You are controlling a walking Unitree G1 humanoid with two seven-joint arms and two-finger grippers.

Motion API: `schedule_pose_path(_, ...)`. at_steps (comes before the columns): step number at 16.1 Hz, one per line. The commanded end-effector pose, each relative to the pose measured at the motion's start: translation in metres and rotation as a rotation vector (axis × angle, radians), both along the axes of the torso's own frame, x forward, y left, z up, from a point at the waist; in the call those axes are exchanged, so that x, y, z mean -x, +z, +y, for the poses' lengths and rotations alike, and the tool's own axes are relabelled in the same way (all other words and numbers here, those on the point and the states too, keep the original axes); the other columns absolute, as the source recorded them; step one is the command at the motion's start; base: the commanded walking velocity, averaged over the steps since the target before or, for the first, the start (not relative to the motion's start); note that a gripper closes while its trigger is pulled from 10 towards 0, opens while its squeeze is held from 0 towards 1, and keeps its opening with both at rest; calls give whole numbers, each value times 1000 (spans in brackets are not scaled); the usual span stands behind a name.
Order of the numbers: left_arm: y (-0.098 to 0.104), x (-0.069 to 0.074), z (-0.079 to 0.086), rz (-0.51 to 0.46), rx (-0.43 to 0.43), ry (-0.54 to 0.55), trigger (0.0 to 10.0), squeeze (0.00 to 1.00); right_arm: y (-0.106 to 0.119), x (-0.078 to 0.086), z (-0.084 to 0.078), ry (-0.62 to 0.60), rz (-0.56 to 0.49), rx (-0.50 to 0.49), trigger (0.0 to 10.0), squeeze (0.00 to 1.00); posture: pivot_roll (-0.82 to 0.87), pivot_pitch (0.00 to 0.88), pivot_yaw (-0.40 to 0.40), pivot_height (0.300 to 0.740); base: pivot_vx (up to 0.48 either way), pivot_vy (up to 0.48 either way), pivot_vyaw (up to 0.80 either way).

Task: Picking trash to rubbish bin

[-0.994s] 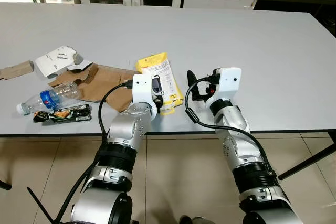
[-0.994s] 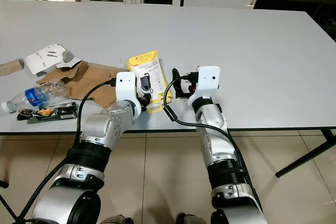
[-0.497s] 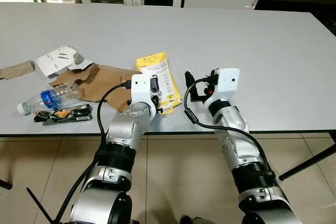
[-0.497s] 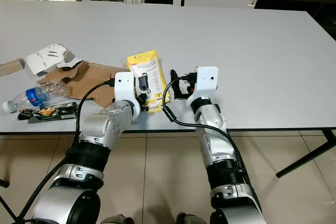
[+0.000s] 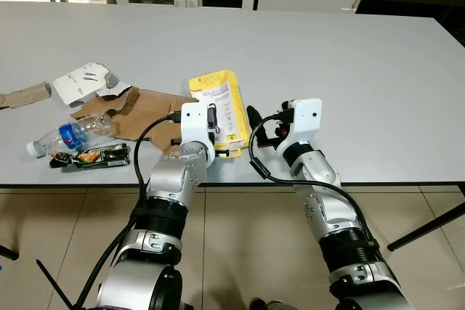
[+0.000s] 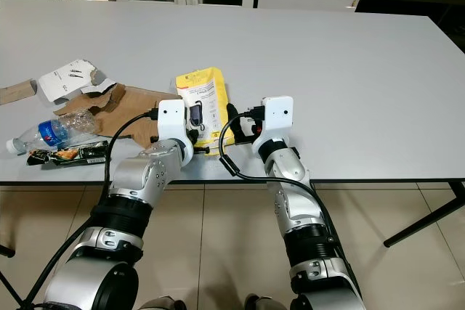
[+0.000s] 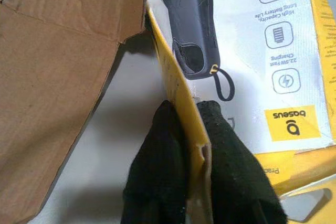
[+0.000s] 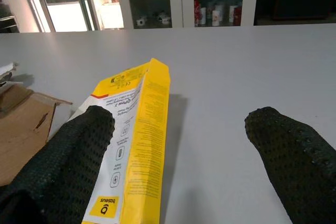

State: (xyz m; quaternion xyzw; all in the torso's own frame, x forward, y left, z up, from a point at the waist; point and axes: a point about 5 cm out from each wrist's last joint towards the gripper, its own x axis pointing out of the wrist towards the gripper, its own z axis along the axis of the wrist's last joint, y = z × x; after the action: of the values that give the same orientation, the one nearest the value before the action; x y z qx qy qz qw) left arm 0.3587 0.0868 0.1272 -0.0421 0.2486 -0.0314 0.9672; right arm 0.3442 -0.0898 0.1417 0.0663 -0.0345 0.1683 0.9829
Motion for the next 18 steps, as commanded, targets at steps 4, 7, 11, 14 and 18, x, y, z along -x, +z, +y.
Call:
schedule_pose_path(4,-21,8,-2,88,-36,-21,10000,0,3,0,-4,-25,-2,-5,10000,0,1,89,-34,740,0,0,0)
schedule_pose_path(7,-18,7,-2,41,-78,-30,10000,0,10,-4,-17,-140,-49,-16,10000,0,4,88,-32,740,0,0,0)
schedule_pose_path(11,-14,5,-1,3,-96,-28,10000,0,19,-7,-28,-200,-81,-31,10000,0,3,86,-33,740,0,0,0)
schedule_pose_path(14,1,2,-7,-153,-86,-53,10000,0,23,-7,-37,-299,-114,-56,10000,0,5,78,-32,740,0,0,0)
schedule_pose_path(18,26,-4,-20,-348,-92,-115,10000,0,26,-12,-46,-346,-124,-58,10000,0,-5,61,-45,740,0,0,0)
